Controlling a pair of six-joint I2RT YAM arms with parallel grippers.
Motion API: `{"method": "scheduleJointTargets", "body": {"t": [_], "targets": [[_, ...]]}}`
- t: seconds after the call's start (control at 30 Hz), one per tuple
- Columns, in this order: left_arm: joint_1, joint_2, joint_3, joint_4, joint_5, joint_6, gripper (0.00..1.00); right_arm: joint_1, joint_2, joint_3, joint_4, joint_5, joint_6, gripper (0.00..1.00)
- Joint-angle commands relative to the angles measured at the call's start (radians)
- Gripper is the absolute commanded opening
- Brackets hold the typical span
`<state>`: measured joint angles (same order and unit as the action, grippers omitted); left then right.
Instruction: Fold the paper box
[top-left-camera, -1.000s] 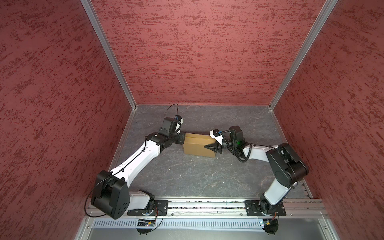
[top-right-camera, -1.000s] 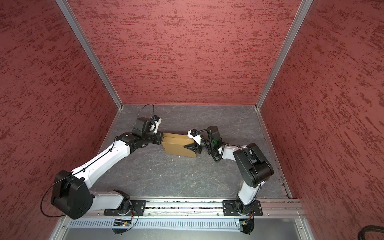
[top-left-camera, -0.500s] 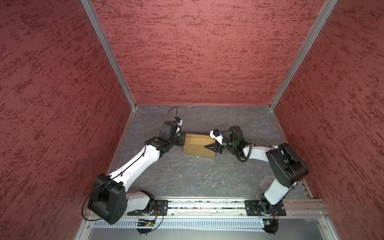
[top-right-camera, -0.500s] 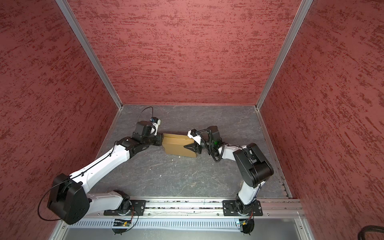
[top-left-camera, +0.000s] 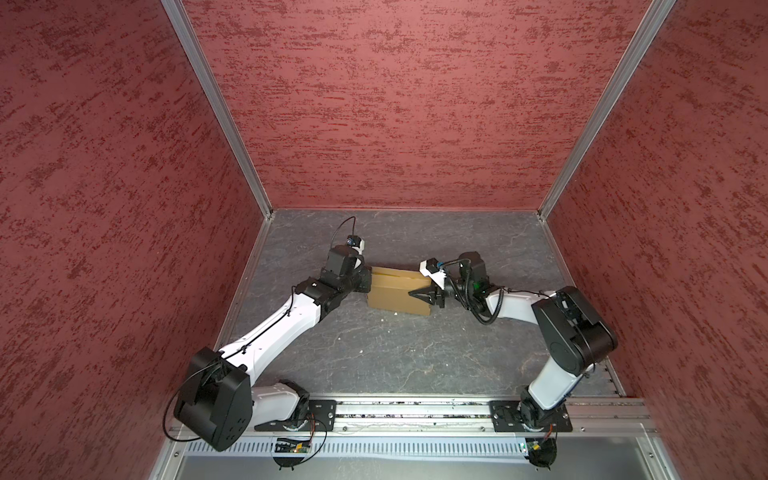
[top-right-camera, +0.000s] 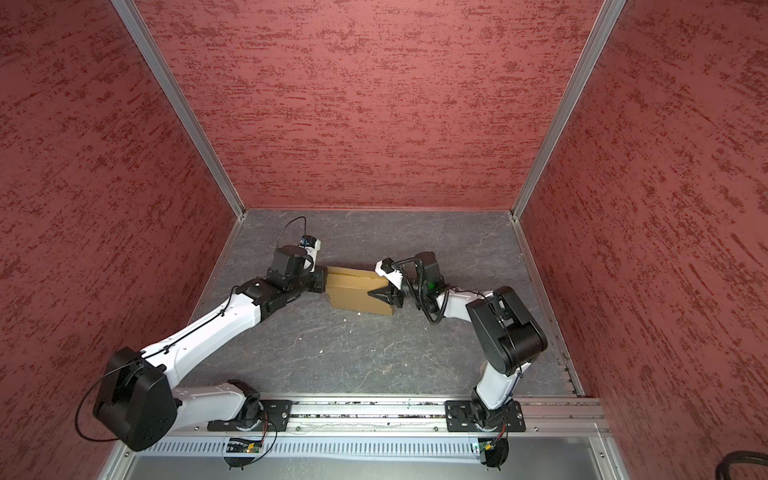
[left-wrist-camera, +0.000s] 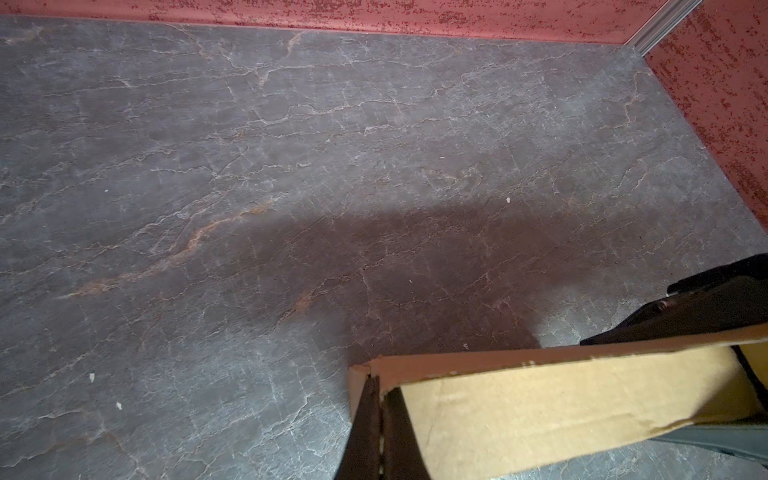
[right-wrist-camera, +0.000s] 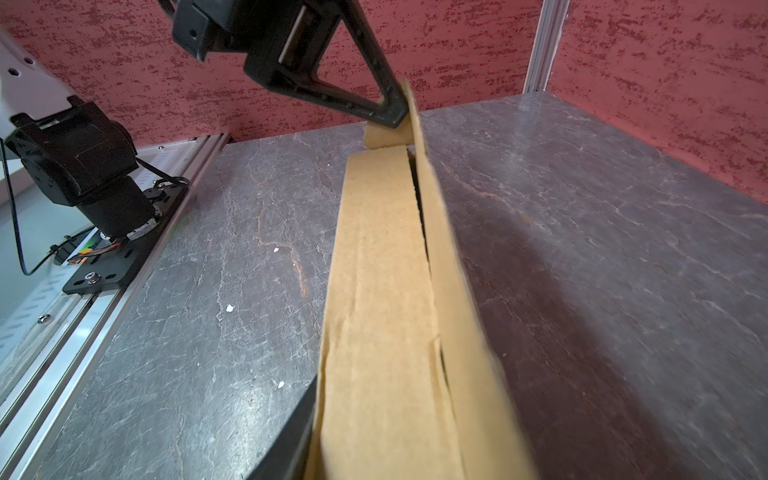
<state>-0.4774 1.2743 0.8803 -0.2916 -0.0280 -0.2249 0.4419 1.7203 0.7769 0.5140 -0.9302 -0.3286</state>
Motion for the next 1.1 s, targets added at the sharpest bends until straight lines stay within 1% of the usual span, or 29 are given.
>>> {"method": "scheduleJointTargets", "body": {"t": [0.0, 0.43, 0.77, 1.07], "targets": [[-0.033, 0.000, -0.029, -0.014, 0.065, -0.011, 0.00, 0.009, -0.001, -0.002, -0.052, 0.044, -0.008, 0.26], [-0.037, -0.025, -0.083, 0.012, 0.050, -0.034, 0.00, 0.009, -0.002, -0.006, -0.050, 0.049, -0.003, 0.26], [-0.063, -0.028, -0.133, 0.059, 0.025, -0.069, 0.00, 0.008, 0.002, -0.008, -0.044, 0.052, 0.010, 0.26], [-0.072, -0.018, -0.155, 0.081, -0.005, -0.080, 0.00, 0.008, -0.002, -0.007, -0.045, 0.053, 0.012, 0.29]]}}
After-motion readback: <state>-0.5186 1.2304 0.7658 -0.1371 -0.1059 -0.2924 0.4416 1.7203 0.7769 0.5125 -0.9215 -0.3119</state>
